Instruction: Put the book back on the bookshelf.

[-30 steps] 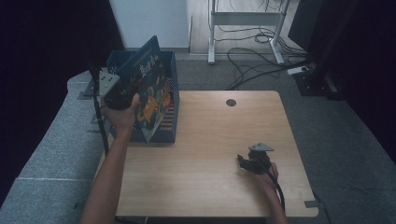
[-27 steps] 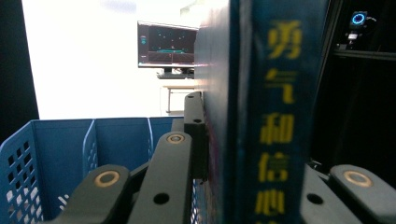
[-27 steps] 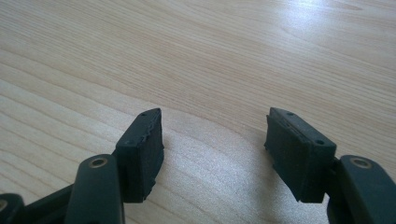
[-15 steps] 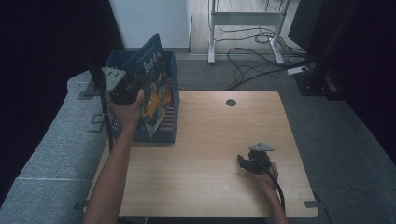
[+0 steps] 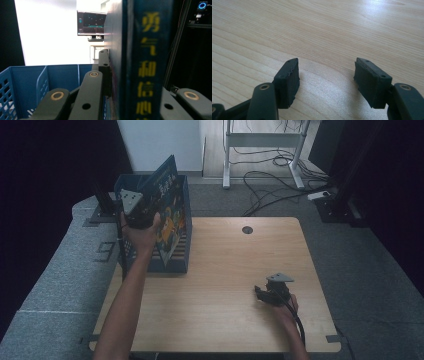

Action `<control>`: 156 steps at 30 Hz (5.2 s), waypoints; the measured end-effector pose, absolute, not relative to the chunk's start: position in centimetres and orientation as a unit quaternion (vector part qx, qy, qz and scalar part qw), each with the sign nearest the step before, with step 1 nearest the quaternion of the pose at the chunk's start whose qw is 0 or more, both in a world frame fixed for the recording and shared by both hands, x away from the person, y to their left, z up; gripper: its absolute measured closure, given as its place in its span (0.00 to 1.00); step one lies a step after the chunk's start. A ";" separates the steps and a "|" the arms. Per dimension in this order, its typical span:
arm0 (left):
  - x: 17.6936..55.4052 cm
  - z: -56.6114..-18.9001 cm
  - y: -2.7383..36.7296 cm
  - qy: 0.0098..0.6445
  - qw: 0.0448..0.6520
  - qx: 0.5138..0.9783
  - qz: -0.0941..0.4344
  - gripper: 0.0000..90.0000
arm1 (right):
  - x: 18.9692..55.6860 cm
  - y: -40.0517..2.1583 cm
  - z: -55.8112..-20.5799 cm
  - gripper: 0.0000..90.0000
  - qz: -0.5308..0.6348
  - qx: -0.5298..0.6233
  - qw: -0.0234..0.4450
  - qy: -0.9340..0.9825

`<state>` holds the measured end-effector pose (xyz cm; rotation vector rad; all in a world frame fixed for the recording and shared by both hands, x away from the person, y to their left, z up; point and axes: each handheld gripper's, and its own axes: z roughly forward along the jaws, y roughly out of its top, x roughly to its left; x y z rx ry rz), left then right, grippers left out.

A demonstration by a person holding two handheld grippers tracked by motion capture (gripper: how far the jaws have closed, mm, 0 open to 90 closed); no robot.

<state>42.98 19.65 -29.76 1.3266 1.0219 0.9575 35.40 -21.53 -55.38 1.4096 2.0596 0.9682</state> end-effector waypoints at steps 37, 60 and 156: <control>46.7 -31.4 18.0 0.444 0.549 0.555 0.440 0.91 | 35.2 -21.8 -55.4 0.39 0.350 0.514 0.234 0.747; 47.2 -34.5 16.4 0.441 0.545 0.548 0.456 0.91 | 35.0 -21.9 -55.4 0.39 0.349 0.517 0.234 0.746; 35.2 -43.9 19.7 0.405 0.524 0.685 0.303 0.38 | 34.9 -22.0 -55.4 0.38 0.348 0.519 0.234 0.745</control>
